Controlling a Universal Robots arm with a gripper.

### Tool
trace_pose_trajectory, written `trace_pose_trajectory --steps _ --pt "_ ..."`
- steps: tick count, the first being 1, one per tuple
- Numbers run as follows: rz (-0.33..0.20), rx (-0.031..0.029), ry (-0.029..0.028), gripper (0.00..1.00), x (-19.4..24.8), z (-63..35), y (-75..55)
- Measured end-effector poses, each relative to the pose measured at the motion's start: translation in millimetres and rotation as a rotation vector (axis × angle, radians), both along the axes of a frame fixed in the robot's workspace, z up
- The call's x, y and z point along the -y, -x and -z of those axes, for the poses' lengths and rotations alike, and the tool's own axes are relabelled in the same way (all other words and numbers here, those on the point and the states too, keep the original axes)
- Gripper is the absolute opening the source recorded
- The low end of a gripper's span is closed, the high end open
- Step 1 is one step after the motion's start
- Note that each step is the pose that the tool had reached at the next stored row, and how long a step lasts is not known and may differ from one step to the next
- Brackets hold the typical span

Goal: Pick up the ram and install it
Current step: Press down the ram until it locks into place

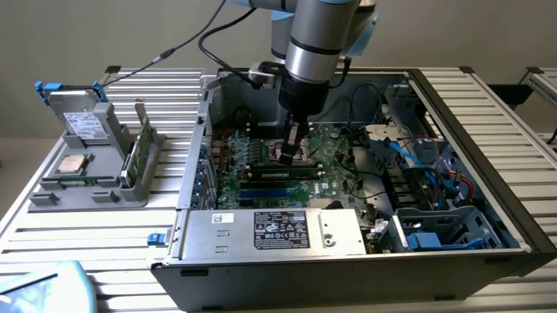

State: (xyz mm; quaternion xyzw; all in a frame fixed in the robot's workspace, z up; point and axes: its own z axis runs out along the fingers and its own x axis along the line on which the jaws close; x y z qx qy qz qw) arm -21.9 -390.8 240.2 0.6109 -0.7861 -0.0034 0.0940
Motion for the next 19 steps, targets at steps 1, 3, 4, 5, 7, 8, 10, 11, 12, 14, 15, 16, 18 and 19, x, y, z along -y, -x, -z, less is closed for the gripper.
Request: trace_pose_trajectory --steps 1,3,4,5,7,8,10,11,12,14,15,16,18,19 --pt "0.014 0.0006 0.0004 0.10 0.0 0.6 0.0" --pt "0.041 0.0016 0.0010 0.10 0.0 1.7 0.0" --pt "0.053 0.0020 0.0013 0.10 0.0 2.1 0.0" --pt "0.067 0.0023 0.0016 0.10 0.0 2.7 0.0" --pt "0.095 0.0032 0.0022 0.10 0.0 3.7 0.0" --pt "0.109 0.0035 0.0024 0.10 0.0 4.2 0.0" --pt "0.137 0.0042 0.0025 0.10 0.0 5.1 0.0" --pt "0.150 0.0045 0.0025 0.10 -0.1 5.6 0.0" --pt "0.164 0.0048 0.0025 0.10 -0.1 5.9 0.0" --pt "0.192 0.0053 0.0029 0.10 0.0 6.1 0.0" --pt "0.206 0.0054 0.0030 0.10 0.0 6.1 0.0" --pt "0.218 0.0055 0.0029 0.10 0.0 6.1 0.0" --pt "0.243 0.0057 0.0032 0.10 -0.1 6.2 0.0" --pt "0.253 0.0058 0.0043 0.10 -0.1 6.2 0.0"
